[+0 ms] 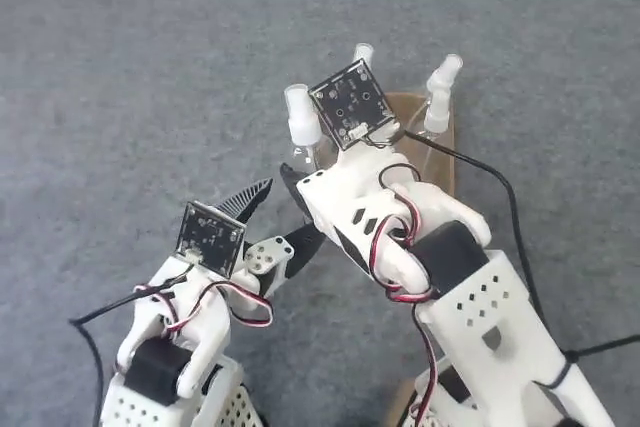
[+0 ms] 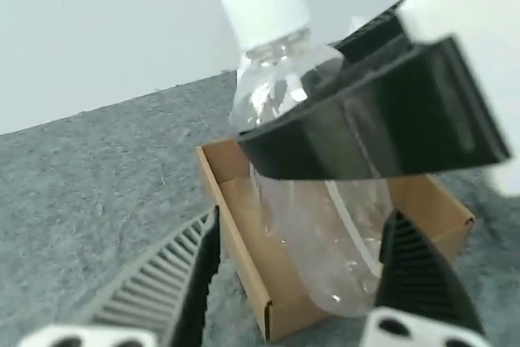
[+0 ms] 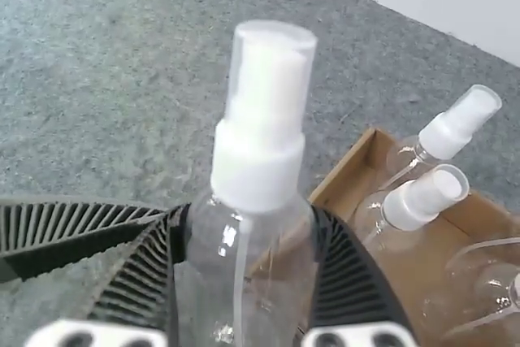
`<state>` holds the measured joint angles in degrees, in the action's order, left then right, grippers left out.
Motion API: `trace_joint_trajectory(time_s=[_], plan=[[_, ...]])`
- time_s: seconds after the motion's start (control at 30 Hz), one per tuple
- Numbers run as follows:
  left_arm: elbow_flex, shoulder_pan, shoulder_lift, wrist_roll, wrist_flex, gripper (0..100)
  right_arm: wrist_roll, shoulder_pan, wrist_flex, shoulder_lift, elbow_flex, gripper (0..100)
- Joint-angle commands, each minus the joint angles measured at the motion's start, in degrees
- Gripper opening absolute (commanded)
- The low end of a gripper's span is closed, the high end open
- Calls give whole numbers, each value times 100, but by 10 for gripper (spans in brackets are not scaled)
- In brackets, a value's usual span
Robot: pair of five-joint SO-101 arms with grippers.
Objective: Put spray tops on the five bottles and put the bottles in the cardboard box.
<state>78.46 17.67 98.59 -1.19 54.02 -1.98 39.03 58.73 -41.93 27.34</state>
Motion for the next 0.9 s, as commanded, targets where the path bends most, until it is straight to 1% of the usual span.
trace_joint_trajectory(time_s=[0.0, 0.07, 0.23, 0.3, 0.37, 0.43, 0.5, 0.57, 0.63, 0.77, 0.87], plan=[[-4, -18, -9, 167, -149, 290, -26, -312, 295, -303, -615, 6], [13, -18, 9, 167, -158, 290, -26, -435, 400, -303, -695, 6], [4, -18, 18, 167, -132, 290, -26, -470, 400, -224, -651, 6], [4, -18, 18, 167, -123, 290, 105, -505, 400, -233, -624, 6], [4, -18, 26, 167, -123, 289, 220, -743, 382, -233, -624, 6], [4, -18, 26, 167, -123, 289, 141, -1086, 259, -242, -624, 6], [4, -18, 26, 167, -123, 289, -9, -1226, 224, -242, -624, 6], [-4, 18, 26, 167, -123, 289, -132, -1130, 233, -242, -624, 6], [-31, 26, 26, 167, -123, 289, -176, -822, 101, -224, -615, 6], [-101, -9, 26, 167, -97, 289, -167, -295, -804, -57, -176, 6], [-189, -18, 26, 167, 35, 289, -158, -215, -1244, 92, 114, 6]])
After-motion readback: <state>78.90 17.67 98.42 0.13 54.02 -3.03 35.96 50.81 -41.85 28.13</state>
